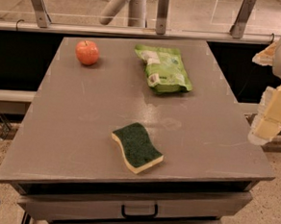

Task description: Move green rice chip bag near sponge

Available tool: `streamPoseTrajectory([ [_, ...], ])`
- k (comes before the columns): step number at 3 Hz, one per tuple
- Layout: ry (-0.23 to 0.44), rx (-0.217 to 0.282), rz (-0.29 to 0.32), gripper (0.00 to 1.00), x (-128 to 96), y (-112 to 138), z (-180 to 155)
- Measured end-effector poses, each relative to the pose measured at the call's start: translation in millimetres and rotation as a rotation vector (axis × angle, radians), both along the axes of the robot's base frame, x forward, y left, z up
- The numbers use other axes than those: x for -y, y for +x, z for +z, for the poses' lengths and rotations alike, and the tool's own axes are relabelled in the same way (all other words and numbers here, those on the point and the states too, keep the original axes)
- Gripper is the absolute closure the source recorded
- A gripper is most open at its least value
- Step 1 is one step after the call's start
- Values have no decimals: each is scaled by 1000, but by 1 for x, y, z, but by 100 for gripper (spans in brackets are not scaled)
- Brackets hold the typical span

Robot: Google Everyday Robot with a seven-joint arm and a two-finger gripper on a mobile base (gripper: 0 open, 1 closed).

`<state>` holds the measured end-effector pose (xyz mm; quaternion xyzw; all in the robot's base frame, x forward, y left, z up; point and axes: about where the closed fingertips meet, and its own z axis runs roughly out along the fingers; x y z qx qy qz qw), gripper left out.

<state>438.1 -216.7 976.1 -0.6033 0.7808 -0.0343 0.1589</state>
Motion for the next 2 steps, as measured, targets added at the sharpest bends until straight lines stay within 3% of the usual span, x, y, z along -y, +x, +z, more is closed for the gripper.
streamPoseTrajectory([
  [1,0,0,0,0,0,0,0],
  [2,28,45,29,0,-16,32,-8],
])
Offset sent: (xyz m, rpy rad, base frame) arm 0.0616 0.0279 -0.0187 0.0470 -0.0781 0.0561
